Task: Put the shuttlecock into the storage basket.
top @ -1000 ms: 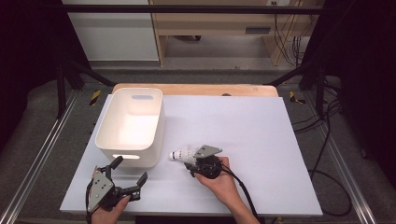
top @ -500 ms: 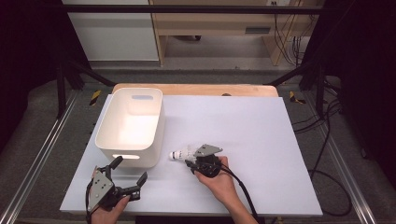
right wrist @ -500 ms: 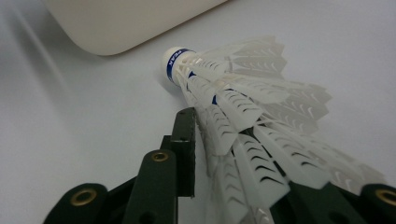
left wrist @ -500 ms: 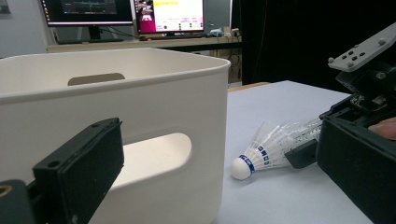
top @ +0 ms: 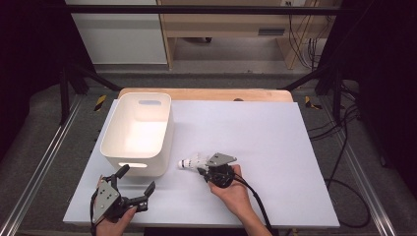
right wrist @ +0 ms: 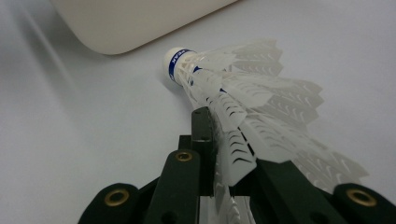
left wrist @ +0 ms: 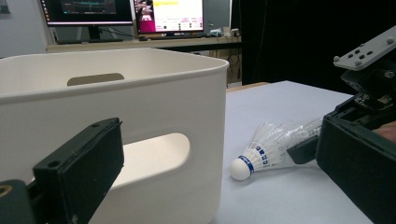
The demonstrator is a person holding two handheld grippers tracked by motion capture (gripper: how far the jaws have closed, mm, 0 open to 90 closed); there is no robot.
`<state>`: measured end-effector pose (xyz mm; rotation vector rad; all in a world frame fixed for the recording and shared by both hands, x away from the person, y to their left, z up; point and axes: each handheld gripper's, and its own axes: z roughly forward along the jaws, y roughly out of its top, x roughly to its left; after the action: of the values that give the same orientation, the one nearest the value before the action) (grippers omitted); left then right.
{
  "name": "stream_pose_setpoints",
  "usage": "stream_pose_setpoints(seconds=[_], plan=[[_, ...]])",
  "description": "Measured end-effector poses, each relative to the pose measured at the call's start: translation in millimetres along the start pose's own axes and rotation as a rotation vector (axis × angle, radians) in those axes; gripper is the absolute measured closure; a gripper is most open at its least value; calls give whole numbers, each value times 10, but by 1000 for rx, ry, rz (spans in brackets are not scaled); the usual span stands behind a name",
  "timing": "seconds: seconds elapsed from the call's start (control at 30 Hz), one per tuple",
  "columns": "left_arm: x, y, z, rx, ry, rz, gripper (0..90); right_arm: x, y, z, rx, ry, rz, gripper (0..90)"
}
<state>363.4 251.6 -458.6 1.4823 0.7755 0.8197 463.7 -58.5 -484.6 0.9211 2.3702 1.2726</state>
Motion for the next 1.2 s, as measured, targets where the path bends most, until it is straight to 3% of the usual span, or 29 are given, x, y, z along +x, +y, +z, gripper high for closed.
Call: stream_pose_setpoints(seconds=[0.03, 0.33, 0.6, 0.97, 1.2], plan=[[1, 0, -1, -1, 0, -1, 10, -6, -3, -5, -3, 1, -2, 879], [10, 2, -2, -1, 4, 0, 10, -36, 1, -21, -11, 15, 8, 893], [34, -3, -28, -7, 12, -9, 10, -68, 82, -161, -39, 47, 14, 894], [65, -10, -43, -13, 32, -21, 7, -215, 311, -360, -42, 63, -6, 894], [85, -13, -82, -10, 48, -21, 7, -276, 550, -481, -58, 64, -22, 894]])
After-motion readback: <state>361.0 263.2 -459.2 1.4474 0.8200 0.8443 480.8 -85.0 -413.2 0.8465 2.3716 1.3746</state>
